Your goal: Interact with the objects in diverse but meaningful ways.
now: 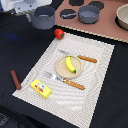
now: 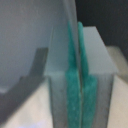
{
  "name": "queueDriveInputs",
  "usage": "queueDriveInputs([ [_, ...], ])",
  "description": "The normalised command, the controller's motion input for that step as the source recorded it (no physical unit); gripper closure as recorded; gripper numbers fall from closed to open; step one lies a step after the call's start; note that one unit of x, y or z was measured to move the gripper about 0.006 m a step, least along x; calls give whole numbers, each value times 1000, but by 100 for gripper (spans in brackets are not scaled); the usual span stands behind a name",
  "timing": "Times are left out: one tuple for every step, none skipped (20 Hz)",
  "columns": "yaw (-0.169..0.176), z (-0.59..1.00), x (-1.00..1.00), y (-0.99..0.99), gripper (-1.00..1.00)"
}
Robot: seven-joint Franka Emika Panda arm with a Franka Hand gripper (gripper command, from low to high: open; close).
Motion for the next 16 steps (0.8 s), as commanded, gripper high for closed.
queueDriveInputs([
  [-3,0,-363,-769,100],
  [-5,0,-363,-766,100],
  [-9,-34,-363,-760,100],
  [-10,-57,-360,-754,100],
  [-11,-77,-369,-746,100],
  [-7,-109,-360,-714,100],
  [-3,-149,-351,-703,100],
  [0,-203,-366,-686,100],
  [0,-251,-363,-634,100],
  [0,-303,-340,-546,100],
  [0,-340,-297,-446,100],
  [0,-363,-191,-377,100],
  [0,-326,-46,-283,100],
  [0,-297,0,-197,100],
  [0,-297,0,-151,100],
  [0,-314,0,-137,100],
])
